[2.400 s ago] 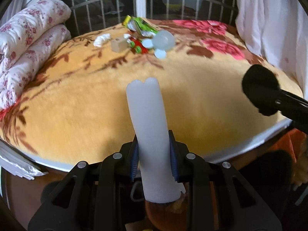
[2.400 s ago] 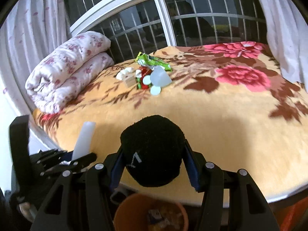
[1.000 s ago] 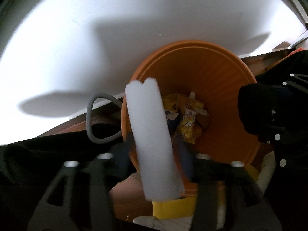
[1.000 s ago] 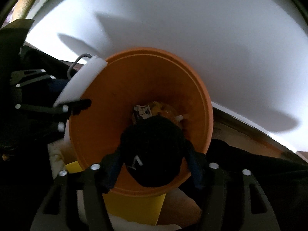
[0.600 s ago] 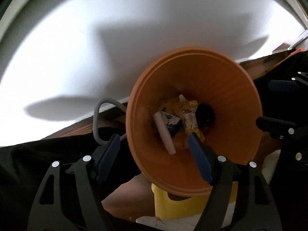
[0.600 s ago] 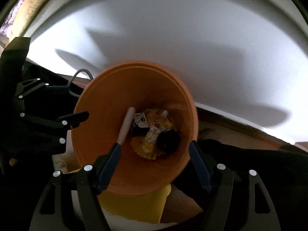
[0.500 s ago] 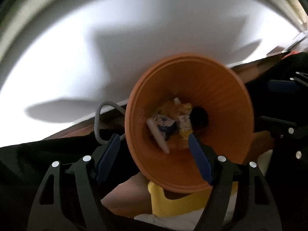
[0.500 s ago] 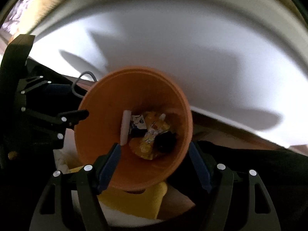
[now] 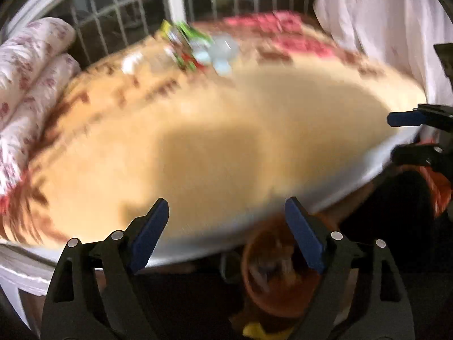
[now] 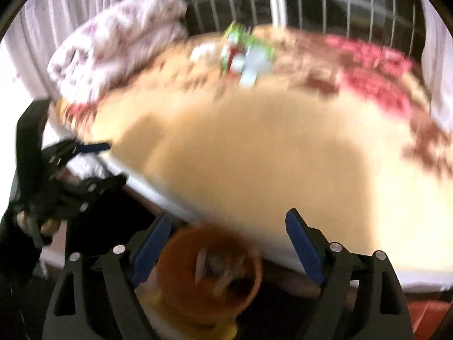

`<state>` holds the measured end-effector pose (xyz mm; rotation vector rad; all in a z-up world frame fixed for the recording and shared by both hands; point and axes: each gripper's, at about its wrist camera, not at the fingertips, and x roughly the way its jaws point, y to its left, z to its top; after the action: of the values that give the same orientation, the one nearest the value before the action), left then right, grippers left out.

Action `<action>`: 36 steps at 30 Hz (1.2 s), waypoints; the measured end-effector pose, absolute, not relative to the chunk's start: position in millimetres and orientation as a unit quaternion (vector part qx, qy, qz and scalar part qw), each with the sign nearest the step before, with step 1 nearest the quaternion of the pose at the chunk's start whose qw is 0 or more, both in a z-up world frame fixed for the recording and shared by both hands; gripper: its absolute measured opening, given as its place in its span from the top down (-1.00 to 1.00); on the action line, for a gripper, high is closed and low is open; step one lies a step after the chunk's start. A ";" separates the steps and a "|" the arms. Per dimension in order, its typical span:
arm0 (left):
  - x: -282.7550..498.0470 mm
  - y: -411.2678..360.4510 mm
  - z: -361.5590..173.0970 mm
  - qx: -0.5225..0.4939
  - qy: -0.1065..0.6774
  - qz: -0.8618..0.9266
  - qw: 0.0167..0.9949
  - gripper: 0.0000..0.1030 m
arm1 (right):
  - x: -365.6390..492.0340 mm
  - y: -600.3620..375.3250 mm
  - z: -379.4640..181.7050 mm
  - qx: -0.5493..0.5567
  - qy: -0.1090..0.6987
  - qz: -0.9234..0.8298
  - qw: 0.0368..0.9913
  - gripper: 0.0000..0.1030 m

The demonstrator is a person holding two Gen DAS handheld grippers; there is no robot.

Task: Collect trash
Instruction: 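Grasp the light-blue mouse-ear piece with the right gripper while the left gripper grasps the red toy car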

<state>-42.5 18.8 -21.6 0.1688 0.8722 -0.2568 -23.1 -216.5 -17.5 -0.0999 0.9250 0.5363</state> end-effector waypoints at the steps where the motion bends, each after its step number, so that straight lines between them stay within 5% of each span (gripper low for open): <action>1: -27.6 23.0 -16.8 0.074 0.412 -0.109 0.902 -0.63 | -2.0 -212.2 -11.2 -0.044 0.428 0.253 0.867 -0.59; 10: 66.5 44.8 -22.4 0.004 0.407 -0.032 0.913 -0.65 | 155.9 -154.5 -13.0 -0.030 0.391 0.204 0.897 -0.59; 20: 98.8 57.1 -44.5 -0.015 0.415 -0.026 0.909 -0.65 | 229.5 -97.8 -30.8 -0.163 0.402 0.247 0.866 -0.45; 24: 100.5 56.5 -45.2 -0.010 0.415 -0.033 0.909 -0.65 | 244.2 -97.0 -37.3 -0.166 0.440 0.298 0.831 0.10; 30: 104.4 54.3 -48.2 -0.005 0.417 -0.030 0.908 -0.74 | 227.1 -105.8 -39.0 -0.133 0.441 0.318 0.829 0.45; 32: 105.6 51.4 -48.4 0.002 0.420 -0.024 0.907 -0.74 | 224.1 -112.7 -37.8 -0.091 0.446 0.336 0.825 0.87; 36: 108.3 49.7 -47.4 0.000 0.429 -0.017 0.903 -0.74 | 205.4 -127.6 -36.3 -0.042 0.436 0.329 0.837 0.89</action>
<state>108.3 49.7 -47.4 0.0002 0.8870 -0.0350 205.4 -127.6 -36.3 -0.0894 0.9221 0.6956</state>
